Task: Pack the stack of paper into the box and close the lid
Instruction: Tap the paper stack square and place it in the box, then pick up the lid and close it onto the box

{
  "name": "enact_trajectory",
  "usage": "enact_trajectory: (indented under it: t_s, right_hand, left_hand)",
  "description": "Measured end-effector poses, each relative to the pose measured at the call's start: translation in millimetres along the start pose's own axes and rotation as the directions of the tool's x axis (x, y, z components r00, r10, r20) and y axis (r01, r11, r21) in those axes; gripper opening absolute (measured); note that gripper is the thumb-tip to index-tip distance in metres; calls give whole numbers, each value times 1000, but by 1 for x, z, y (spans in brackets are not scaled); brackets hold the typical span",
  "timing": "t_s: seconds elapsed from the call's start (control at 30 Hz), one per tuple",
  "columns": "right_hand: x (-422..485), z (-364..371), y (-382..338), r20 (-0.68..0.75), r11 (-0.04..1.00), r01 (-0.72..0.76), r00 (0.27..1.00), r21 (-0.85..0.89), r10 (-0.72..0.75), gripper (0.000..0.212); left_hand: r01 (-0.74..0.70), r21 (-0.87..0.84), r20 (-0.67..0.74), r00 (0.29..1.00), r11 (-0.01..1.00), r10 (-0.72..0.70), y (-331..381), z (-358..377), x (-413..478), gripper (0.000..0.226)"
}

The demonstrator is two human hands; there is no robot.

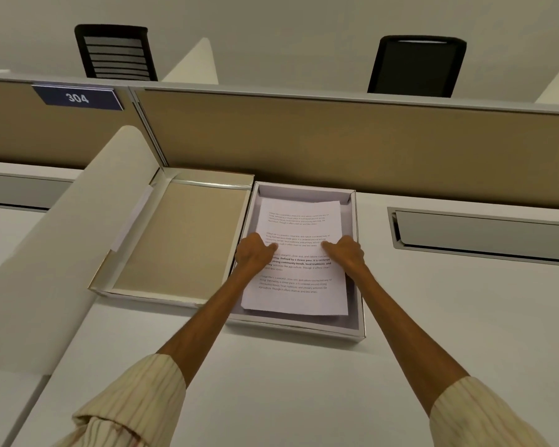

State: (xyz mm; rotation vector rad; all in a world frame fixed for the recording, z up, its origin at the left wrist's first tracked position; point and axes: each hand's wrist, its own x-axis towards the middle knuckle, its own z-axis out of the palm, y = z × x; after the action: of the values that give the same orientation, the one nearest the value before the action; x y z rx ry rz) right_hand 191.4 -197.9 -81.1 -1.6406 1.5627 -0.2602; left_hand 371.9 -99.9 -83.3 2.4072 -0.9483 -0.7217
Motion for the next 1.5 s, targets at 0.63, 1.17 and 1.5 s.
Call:
enact_trajectory:
  t_s: [0.63, 1.17, 1.5]
  right_hand:
    - [-9, 6, 2, -135, 983, 38, 989, -177, -63, 22]
    - [-63, -12, -25, -227, 937, 186, 939, -296, -258, 22]
    - [-120, 65, -70, 135, 855, 473, 881, -212, -454, 51]
  left_hand:
    - [-56, -10, -12, 998, 998, 56, -3, -6, -11, 20]
    - [-94, -201, -244, 969, 975, 43, -18, -36, -61, 37]
    - [-15, -5, -157, 988, 1000, 14, -121, -98, -109, 51]
